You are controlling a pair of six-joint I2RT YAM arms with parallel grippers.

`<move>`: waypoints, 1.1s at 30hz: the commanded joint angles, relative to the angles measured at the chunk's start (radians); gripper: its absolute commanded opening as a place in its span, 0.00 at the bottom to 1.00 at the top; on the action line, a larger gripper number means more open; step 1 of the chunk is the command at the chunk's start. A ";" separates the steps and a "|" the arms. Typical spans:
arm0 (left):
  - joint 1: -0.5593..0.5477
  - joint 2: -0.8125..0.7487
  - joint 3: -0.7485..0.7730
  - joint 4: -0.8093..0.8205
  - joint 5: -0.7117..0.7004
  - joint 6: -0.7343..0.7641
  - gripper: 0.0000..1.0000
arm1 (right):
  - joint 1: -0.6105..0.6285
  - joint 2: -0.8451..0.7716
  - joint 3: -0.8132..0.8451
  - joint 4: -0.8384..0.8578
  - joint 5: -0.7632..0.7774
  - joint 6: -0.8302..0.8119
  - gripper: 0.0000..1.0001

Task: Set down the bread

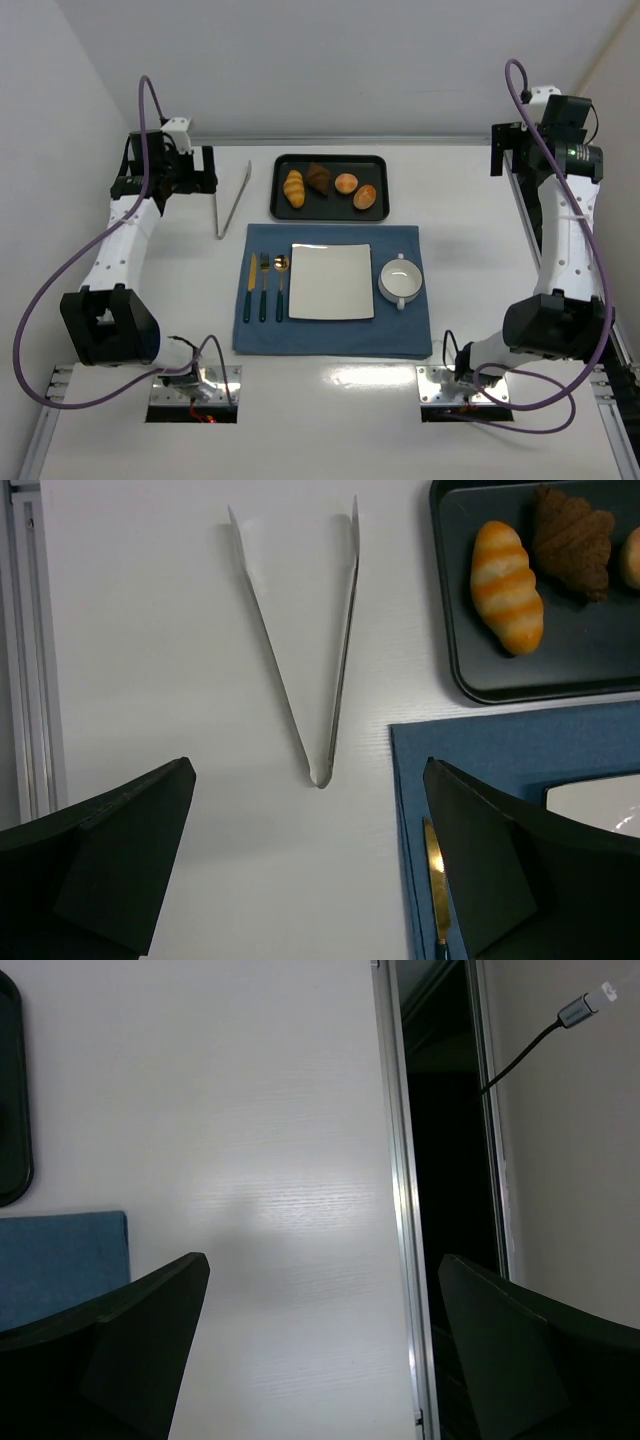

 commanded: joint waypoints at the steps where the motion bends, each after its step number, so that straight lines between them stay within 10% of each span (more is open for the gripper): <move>1: -0.006 -0.026 -0.019 0.030 0.016 0.006 1.00 | -0.002 -0.035 -0.007 0.040 0.018 0.014 1.00; 17: -0.028 0.117 -0.194 -0.008 -0.007 0.059 1.00 | -0.002 -0.121 -0.130 0.060 0.054 -0.017 1.00; 33: -0.066 0.399 -0.051 0.079 -0.098 0.025 1.00 | -0.002 -0.111 -0.157 0.069 0.107 -0.035 1.00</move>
